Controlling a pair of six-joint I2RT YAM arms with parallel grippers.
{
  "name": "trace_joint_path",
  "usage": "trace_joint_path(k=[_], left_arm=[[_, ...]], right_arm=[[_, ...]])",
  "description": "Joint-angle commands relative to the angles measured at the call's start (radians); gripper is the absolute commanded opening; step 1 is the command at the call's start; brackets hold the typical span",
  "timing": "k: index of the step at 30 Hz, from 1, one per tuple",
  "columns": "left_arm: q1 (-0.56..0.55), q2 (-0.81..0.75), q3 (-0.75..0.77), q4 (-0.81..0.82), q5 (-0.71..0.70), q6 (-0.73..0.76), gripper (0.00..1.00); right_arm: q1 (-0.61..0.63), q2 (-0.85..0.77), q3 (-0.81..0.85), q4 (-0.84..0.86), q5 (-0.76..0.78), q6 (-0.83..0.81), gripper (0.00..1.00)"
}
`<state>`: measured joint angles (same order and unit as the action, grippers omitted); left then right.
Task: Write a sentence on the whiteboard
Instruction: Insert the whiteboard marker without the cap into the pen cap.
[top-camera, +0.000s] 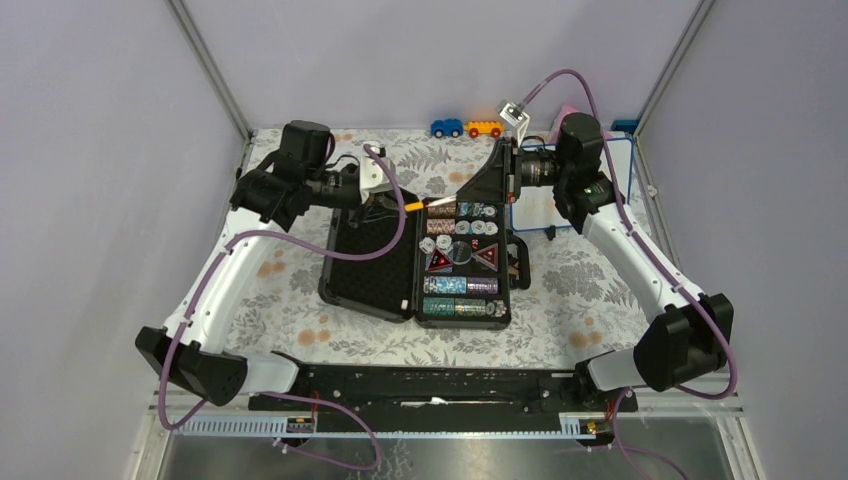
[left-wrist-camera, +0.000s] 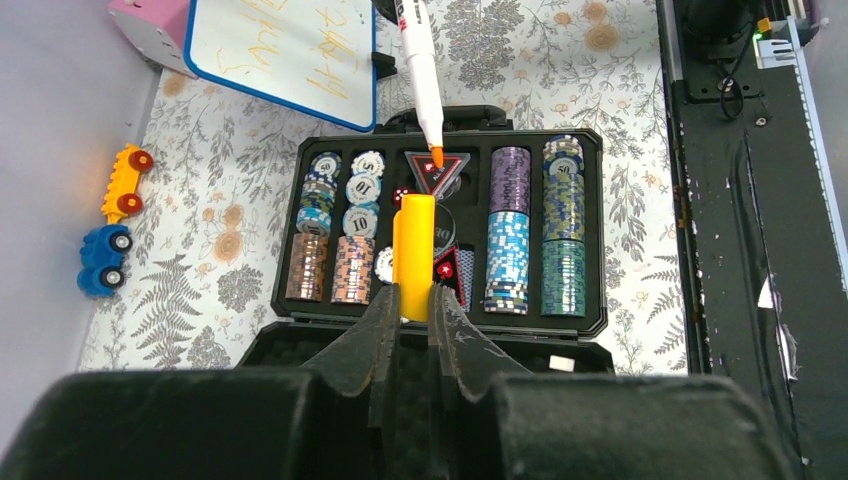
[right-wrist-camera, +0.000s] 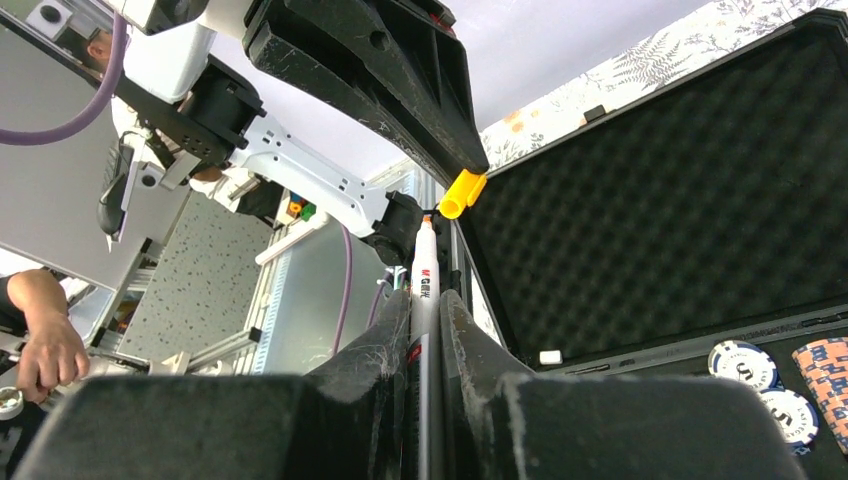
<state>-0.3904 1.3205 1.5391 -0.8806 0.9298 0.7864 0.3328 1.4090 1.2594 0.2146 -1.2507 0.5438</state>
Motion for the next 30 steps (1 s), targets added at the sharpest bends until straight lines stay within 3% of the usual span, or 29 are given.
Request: trace_joint_path(k=[1,30], left_arm=[[-0.01,0.003,0.043,0.034,-0.003,-0.011,0.0],[-0.029,-0.001,0.048,-0.029,-0.013,0.036,0.0]], right_arm=[[0.014,-0.015,0.057,-0.017,-0.019,-0.04,0.0],[0.026,-0.001,0.131,-0.201,0.018,-0.197,0.0]])
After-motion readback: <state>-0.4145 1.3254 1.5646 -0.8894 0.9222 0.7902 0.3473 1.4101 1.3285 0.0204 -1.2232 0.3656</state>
